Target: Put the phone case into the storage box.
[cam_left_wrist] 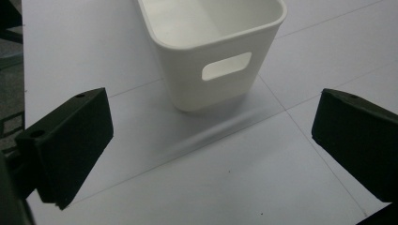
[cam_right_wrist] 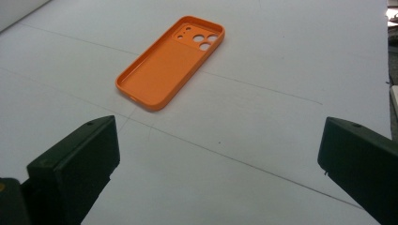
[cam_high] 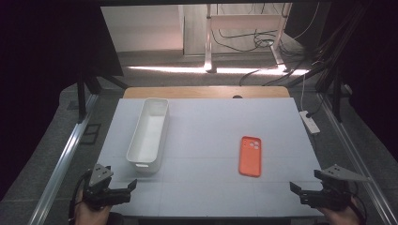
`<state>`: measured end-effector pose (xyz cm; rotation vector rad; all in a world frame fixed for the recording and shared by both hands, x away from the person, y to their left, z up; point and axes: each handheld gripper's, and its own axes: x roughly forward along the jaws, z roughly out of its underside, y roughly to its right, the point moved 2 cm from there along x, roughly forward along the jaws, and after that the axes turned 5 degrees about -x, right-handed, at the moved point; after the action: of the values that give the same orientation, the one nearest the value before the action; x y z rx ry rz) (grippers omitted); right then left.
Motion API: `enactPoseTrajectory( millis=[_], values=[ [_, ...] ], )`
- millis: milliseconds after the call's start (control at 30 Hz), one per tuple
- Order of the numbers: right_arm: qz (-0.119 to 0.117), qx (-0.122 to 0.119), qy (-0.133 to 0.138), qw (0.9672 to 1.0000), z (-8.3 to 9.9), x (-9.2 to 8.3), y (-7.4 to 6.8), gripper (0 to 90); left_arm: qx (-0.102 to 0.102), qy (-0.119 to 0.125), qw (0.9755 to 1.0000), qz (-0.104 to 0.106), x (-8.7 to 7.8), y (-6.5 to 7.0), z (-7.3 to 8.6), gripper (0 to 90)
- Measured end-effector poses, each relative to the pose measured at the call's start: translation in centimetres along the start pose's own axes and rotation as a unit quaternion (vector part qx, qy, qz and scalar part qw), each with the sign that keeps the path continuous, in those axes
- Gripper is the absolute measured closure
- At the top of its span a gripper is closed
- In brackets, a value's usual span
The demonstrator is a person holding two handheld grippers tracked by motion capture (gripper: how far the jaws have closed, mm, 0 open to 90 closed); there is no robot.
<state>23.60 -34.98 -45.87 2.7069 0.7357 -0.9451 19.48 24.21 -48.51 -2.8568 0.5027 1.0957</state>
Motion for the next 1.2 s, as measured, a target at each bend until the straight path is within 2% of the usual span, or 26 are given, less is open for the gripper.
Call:
enactPoseTrajectory(
  millis=[233, 367, 600, 700, 900, 1033, 1200],
  values=[
    [0.003, -0.001, -0.005, 1.0000, 0.0, 0.1, 0.0, 0.0, 0.010, 0.001, 0.9999, 0.001, -0.1, 0.2, 0.0, 2.2],
    [0.004, 0.005, -0.009, 0.9999, 0.0, 0.2, 0.1, 0.1, 0.005, -0.003, 0.9998, 0.020, 0.0, 0.0, 0.0, 3.1],
    [0.003, 0.003, -0.013, 0.9999, -0.1, 0.3, 0.0, 0.3, 0.002, -0.011, 0.9997, 0.020, 0.2, -0.1, 0.0, 1.8],
    [0.001, 0.003, -0.019, 0.9998, -0.1, 0.4, 0.1, 0.5, 0.001, -0.007, 0.9997, 0.022, 0.1, -0.1, 0.0, 1.8],
    [-0.003, 0.004, -0.024, 0.9997, -0.1, 0.5, 0.1, 0.4, -0.007, -0.006, 0.9994, 0.034, 0.1, -0.3, 0.0, 0.5],
    [-0.011, 0.001, -0.034, 0.9993, -0.2, 0.8, 0.0, 0.0, -0.015, -0.004, 0.9990, 0.041, 0.1, -0.5, 0.0, 0.2],
    [-0.015, -0.011, -0.041, 0.9990, -0.4, 1.2, -0.1, 0.0, -0.011, -0.004, 0.9989, 0.045, 0.0, -0.5, 0.1, 0.3]
  ],
)
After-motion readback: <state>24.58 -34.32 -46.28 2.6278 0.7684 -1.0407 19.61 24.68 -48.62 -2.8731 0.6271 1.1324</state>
